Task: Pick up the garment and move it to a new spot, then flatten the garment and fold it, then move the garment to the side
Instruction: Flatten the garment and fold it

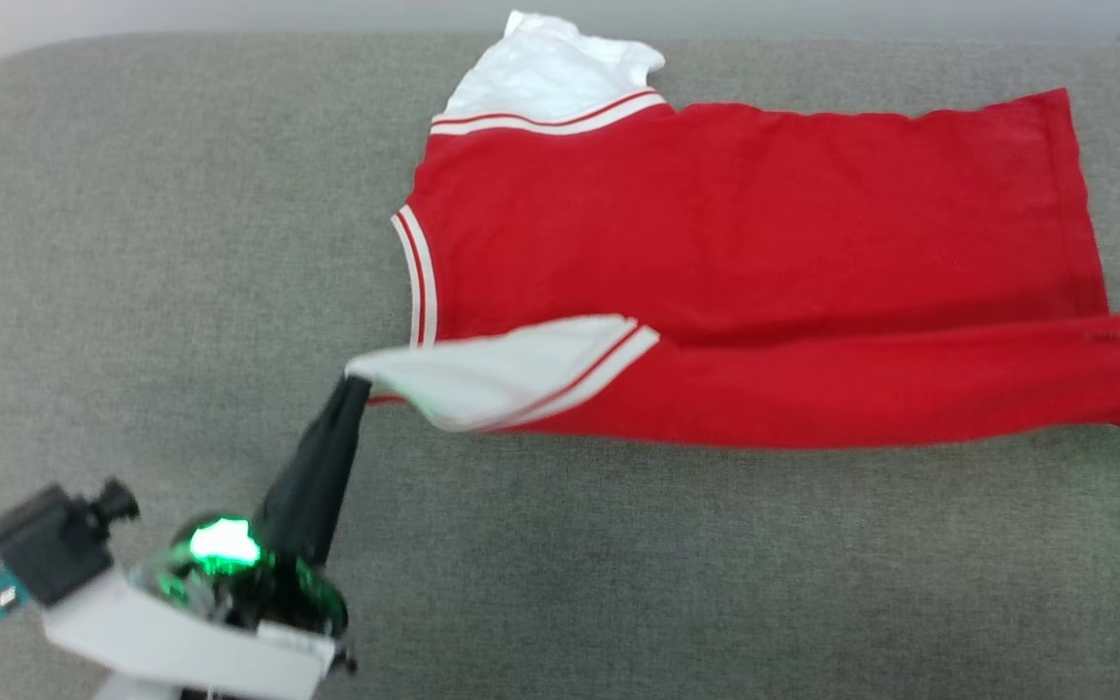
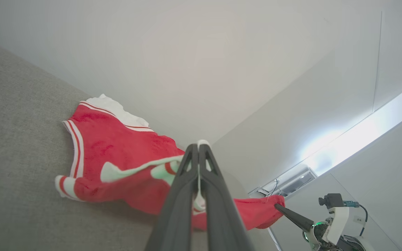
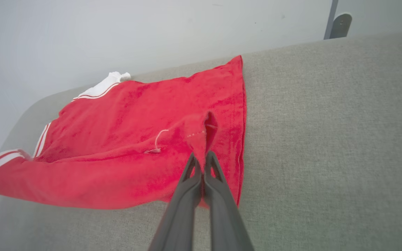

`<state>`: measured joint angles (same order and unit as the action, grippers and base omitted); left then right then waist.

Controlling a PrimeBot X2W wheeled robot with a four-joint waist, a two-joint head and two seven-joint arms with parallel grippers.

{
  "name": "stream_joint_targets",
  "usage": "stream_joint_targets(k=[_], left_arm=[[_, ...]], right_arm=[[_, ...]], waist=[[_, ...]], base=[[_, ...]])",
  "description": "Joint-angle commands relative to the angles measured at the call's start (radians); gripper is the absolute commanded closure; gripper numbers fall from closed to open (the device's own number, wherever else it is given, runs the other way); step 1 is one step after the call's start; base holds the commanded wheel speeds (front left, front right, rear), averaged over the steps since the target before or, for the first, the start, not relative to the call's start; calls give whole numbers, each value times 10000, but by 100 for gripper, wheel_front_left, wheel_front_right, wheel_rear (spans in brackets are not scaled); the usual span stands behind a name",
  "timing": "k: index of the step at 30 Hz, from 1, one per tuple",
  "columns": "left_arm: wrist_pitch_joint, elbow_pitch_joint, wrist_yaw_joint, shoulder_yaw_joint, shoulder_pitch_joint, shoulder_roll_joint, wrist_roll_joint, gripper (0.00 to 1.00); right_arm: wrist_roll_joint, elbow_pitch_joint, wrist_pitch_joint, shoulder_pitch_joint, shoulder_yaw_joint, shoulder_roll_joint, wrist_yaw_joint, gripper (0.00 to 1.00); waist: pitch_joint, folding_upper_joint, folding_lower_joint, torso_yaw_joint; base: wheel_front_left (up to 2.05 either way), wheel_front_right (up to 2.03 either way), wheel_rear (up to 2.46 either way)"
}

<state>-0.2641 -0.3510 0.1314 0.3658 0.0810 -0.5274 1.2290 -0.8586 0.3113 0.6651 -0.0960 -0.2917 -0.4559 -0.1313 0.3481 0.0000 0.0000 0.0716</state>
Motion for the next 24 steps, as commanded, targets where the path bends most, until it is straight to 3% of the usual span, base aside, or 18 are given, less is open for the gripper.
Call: stream_joint_targets(k=[1,9,15,24], left_arm=[[5,198,-19,46,468,77,43,100],[3,2043,-19,92,2158,474,-221,100],[4,3356,-20,22,2713,1140,-463,100],[4,4806,-20,169,3171,1358,-1179,100]], right_arm=[[94,-236,-31,-347,68,22,11,100],[353,-1521,-162,-1339,242,138,11,100],[458,-2383,-670,-1727,700,173,11,100],[423,-3334,-1273,-2007,1433,65,11,100]], waist=[[117,0,0,68],[537,0,0,149],[935,0,0,102],[1340,0,0,150]], base=[[0,0,0],[0,0,0],[0,0,0],[0,0,0]])
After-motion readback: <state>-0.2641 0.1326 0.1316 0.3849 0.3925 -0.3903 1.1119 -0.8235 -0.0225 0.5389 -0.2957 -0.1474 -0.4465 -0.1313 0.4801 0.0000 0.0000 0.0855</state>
